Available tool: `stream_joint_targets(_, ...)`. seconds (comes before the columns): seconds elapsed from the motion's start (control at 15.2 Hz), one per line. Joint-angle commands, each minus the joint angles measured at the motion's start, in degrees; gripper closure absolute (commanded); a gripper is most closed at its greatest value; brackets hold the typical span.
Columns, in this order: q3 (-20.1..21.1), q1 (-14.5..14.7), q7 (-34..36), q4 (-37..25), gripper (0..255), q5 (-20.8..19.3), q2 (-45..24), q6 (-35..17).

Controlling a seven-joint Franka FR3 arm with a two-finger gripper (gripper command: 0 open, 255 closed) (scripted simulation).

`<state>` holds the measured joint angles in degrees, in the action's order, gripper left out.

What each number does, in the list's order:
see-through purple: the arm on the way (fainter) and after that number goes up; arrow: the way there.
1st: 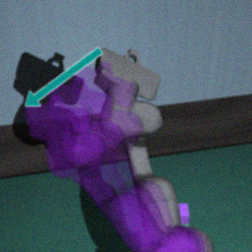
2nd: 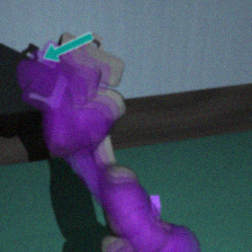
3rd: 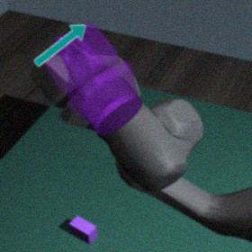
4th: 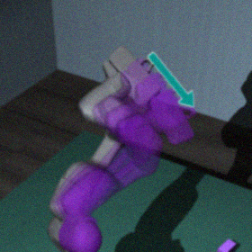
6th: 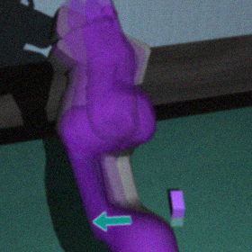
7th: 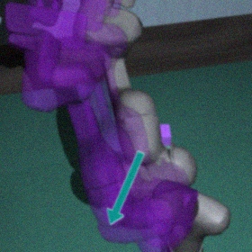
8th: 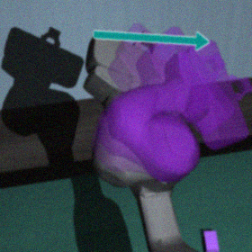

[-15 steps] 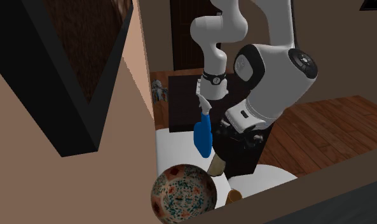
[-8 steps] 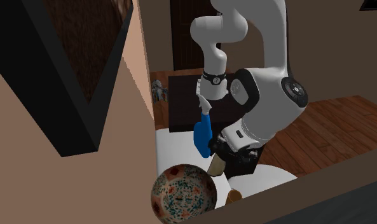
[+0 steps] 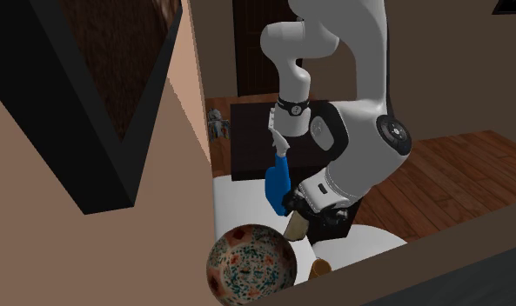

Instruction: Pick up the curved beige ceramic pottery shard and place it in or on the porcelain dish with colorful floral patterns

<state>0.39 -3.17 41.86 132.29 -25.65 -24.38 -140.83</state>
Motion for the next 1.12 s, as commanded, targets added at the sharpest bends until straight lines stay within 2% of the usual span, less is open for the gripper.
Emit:
stream_joint_targets(0.0, 0.0, 0.0, 0.0, 0.0, 0, 0.0, 0.0, 0.0)
stream_joint_targets(0.07, 0.0, 0.0, 0.0, 0.0, 0, 0.0, 0.0, 0.0)
stream_joint_targets(0.13, 0.0, 0.0, 0.0, 0.0, 255, 0.0, 0.0, 0.0)
stream_joint_targets(0.73, 0.0, 0.0, 0.0, 0.0, 255, 0.0, 0.0, 0.0)
stream_joint_targets(0.79, 0.0, 0.0, 0.0, 0.0, 0, 0.0, 0.0, 0.0)
stream_joint_targets(0.92, -0.2, -7.2, -1.9, 10.1, 0, 4.3, 6.1, -18.1)
stream_joint_targets(0.99, 1.7, -12.5, -5.4, 14.7, 0, 8.8, 7.8, -27.3)
stream_joint_targets(1.06, 1.5, -12.4, -4.8, 14.4, 0, 8.1, 6.8, -28.0)
